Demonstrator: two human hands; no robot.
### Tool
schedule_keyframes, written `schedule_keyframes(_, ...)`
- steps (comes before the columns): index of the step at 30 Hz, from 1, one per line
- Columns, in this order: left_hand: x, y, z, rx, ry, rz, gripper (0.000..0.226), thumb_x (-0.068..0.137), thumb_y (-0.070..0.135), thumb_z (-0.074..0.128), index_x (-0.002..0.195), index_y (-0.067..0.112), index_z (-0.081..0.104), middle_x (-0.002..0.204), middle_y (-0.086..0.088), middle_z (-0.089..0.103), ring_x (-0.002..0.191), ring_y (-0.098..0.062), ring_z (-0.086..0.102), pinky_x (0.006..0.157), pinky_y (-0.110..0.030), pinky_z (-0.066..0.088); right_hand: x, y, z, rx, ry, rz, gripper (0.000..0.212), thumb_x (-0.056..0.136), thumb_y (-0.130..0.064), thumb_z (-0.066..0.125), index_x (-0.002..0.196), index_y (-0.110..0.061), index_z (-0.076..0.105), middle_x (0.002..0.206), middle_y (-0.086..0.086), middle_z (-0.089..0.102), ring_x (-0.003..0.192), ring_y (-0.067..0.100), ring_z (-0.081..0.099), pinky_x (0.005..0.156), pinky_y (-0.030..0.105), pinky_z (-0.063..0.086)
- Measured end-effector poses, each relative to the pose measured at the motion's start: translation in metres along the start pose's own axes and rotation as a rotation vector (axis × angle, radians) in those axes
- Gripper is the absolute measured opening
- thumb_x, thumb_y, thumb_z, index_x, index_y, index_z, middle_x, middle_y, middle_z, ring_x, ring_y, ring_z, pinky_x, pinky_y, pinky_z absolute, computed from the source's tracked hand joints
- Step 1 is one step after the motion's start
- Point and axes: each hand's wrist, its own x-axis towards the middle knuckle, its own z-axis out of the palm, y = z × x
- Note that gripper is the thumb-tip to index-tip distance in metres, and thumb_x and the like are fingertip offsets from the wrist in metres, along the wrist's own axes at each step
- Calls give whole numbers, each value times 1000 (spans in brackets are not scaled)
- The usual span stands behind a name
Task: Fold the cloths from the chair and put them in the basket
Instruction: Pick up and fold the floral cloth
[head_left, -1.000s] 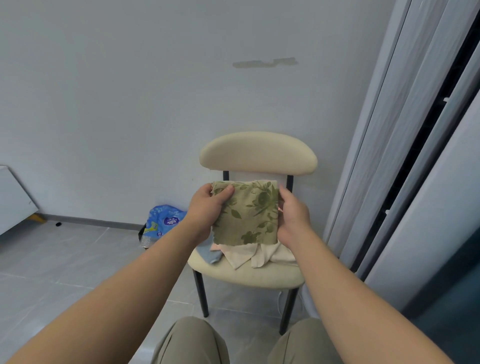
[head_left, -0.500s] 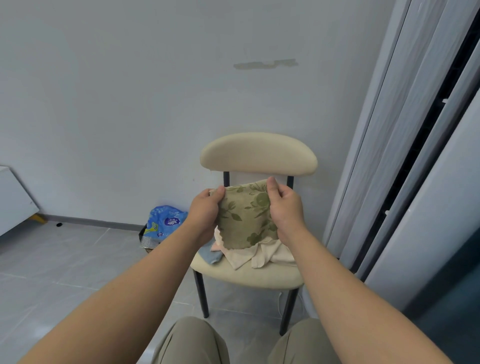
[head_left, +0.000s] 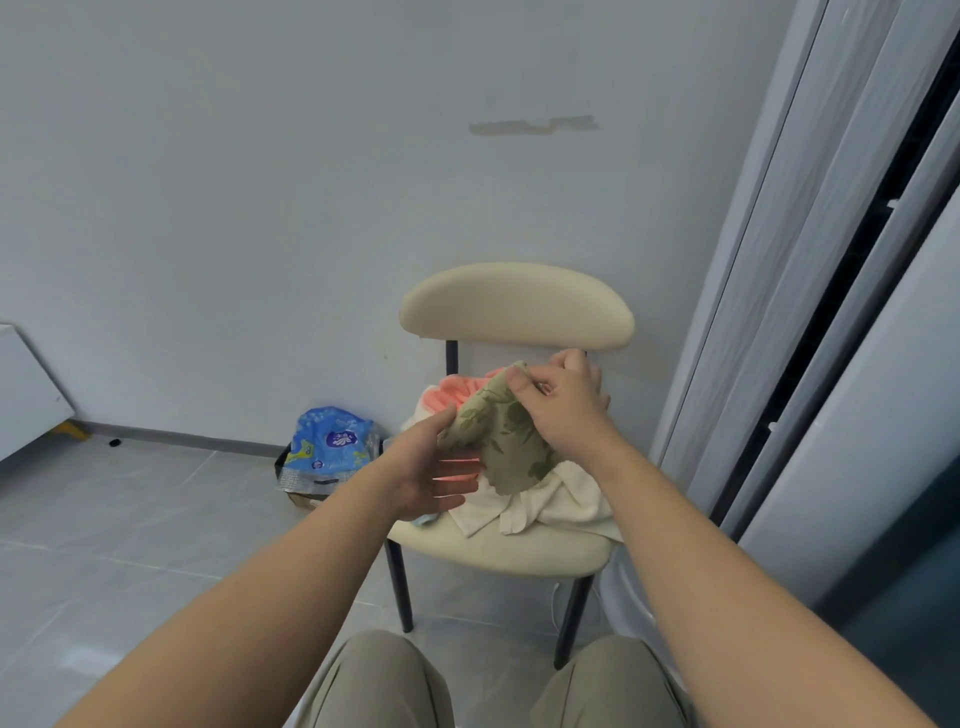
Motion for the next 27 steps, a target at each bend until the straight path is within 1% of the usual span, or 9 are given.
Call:
schedule_keyframes(3,2,-3,3,122,51,60,66,91,73,52,118,16,71,111,-8,76,105,-28,71,104,-48,51,-2,1,-4,38,-25,12,41,97,-61,52,80,-30,73,93,-13,52,110,19,49,100,45,37)
schedule_keyframes(6,2,-2,7,154,15,72,62,91,73,53,120,20,69,112,-6,76,105,-27,72,102,-46,52,-4,2,-6,234,-59,41,39,98,-48,60,66,-29,73,75,-16,58,88,15,58,80,35,46)
schedule_keyframes(9,4,0,6,40,-3,40,57,92,65,59,121,17,69,114,-8,76,108,-27,71,101,-43,51,-4,2,-5,388,-46,120,28,95,-44,65,75,-31,79,83,-13,70,89,17,65,78,32,52)
schedule_keyframes(12,6,-2,3,-68,-11,21,51,92,51,66,123,11,67,121,-11,72,113,-28,67,96,-41,50,-3,4,-2,504,-18,230,25,90,-40,68,74,-25,80,80,-6,75,89,21,68,84,37,54)
schedule_keyframes(16,5,-2,2,-185,-20,59,40,92,33,70,123,9,66,115,-10,74,112,-26,68,86,-38,51,-1,9,2,779,-108,386,28,79,-41,74,94,-19,82,95,9,79,101,33,73,98,51,55)
schedule_keyframes(20,6,1,0,-243,-62,123,36,94,26,68,127,11,68,112,-5,77,109,-22,69,96,-37,50,0,12,7,958,-260,523,40,85,-37,77,121,-20,73,108,14,77,98,30,75,82,40,60)
schedule_keyframes(23,2,3,1,-241,-121,141,34,97,25,63,125,7,70,117,-9,76,109,-24,71,98,-39,52,1,12,11,999,-277,576,41,89,-35,74,128,-22,68,106,13,77,93,27,76,70,35,59)
schedule_keyframes(25,-4,5,5,-247,-111,171,30,99,20,61,124,4,69,113,-11,76,100,-23,74,89,-37,55,1,12,13,974,-258,578,37,92,-36,71,126,-22,69,105,12,78,94,26,76,68,33,59)
schedule_keyframes(27,0,6,6,-282,-38,251,42,97,14,65,138,8,59,119,-12,74,100,-24,74,79,-35,57,2,13,15,971,-203,556,32,95,-33,68,124,-20,70,104,10,78,96,25,76,68,32,59)
